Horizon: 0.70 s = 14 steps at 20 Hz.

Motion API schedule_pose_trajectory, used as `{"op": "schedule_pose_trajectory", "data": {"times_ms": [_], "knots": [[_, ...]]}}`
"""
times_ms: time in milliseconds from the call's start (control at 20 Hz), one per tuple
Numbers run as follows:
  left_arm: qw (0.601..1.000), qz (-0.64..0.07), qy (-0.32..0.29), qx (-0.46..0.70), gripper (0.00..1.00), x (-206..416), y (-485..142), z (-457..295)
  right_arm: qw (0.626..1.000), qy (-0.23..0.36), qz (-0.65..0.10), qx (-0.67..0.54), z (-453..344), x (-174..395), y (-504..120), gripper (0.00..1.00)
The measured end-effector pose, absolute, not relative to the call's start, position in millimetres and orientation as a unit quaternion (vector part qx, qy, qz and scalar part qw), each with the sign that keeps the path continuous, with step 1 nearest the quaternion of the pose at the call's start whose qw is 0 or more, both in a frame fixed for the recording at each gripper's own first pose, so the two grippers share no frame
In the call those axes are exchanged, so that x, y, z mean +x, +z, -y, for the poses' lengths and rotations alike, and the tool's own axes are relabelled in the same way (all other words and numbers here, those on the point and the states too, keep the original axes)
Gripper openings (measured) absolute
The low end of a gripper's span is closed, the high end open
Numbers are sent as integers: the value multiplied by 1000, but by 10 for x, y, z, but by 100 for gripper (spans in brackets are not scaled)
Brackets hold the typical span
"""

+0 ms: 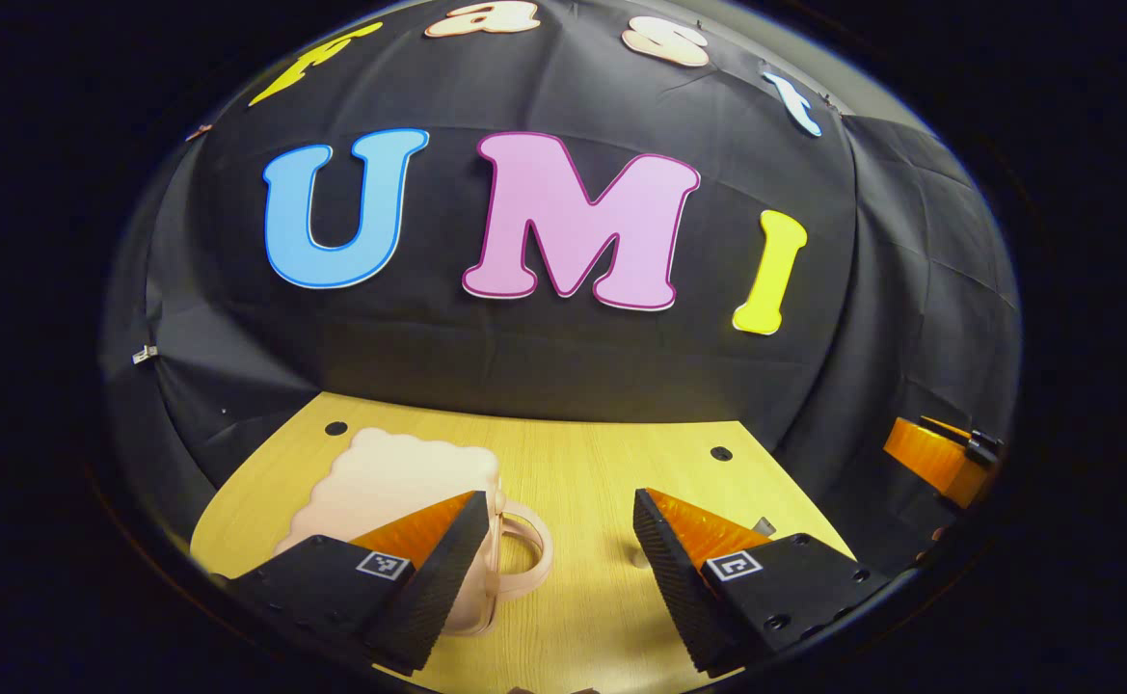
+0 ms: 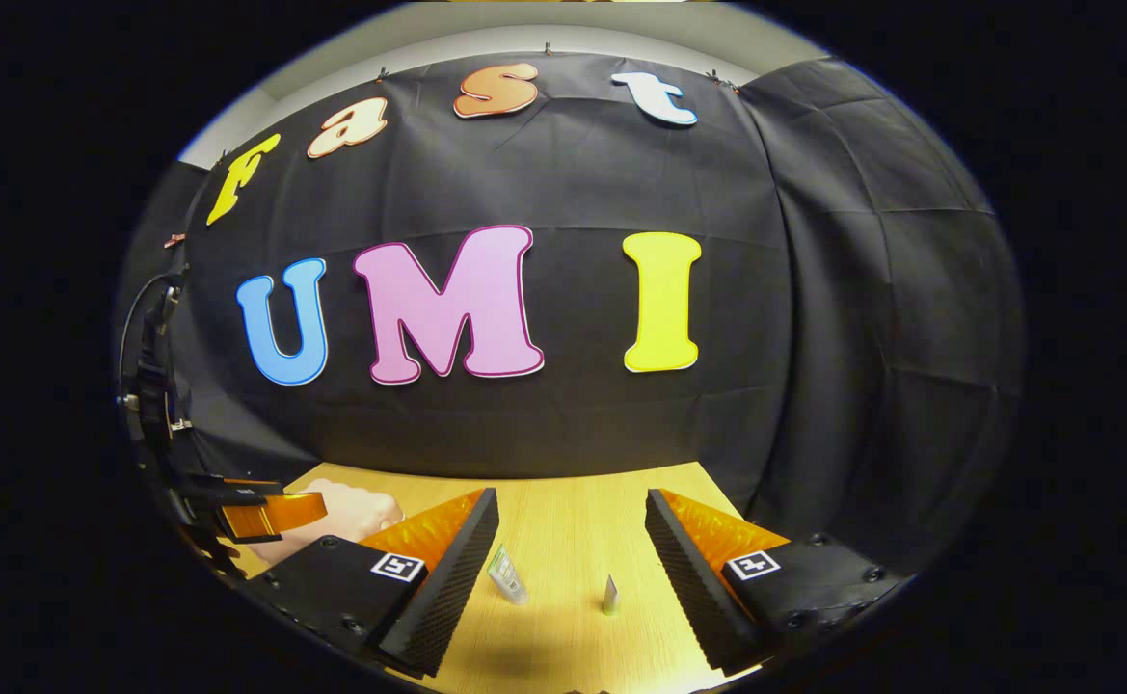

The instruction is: First open the suitcase, pack the skin care products into it, and then close the suitcase.

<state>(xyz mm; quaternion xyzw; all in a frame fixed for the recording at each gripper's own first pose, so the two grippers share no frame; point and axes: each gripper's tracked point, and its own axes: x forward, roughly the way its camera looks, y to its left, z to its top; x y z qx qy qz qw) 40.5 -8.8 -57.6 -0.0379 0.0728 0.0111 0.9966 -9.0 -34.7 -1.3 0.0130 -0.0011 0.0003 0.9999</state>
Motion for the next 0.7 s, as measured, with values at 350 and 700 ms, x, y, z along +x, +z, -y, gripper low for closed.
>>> {"op": "schedule_pose_trajectory", "data": {"times_ms": [350, 700], "knots": [[989, -144, -8, -9, 96, 1028, -1249, 184, 999, -28, -16, 27, 578, 93, -134, 97], [970, -243, -11, -7, 96, 1464, -1999, 197, 998, -22, -36, -38, 792, 228, -461, 97]]}}
